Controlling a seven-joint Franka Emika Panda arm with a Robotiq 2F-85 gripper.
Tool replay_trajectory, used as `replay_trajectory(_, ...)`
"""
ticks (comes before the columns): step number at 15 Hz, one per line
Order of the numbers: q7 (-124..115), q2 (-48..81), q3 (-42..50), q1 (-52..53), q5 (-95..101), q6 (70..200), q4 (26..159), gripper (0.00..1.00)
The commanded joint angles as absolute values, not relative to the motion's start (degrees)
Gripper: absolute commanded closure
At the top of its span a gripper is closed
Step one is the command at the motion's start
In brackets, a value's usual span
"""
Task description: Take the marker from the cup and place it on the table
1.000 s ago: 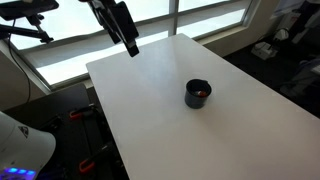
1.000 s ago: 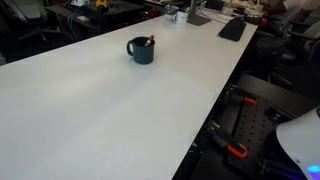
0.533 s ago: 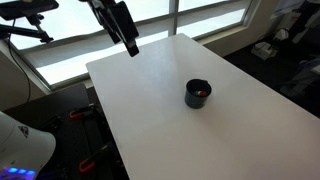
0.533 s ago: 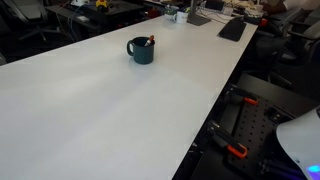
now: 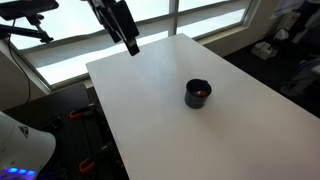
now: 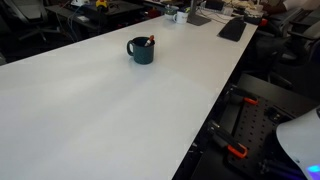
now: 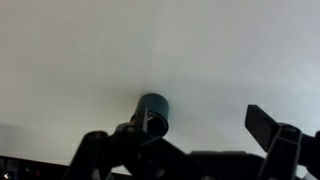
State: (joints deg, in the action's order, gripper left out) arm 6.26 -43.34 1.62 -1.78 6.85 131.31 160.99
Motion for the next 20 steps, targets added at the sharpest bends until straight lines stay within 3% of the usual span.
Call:
replay_trajectory(1,7.76,-40.88,2.28,-1.61,7.59,132.47,159.56,0.00)
replay_trajectory(12,9.72,-18.15,5.13,-7.14,15.53,148.53,148.98,0.00)
replay_trajectory(20,19.11,-2.47,8.33,-6.57,11.78,147.64,136.85,0.00)
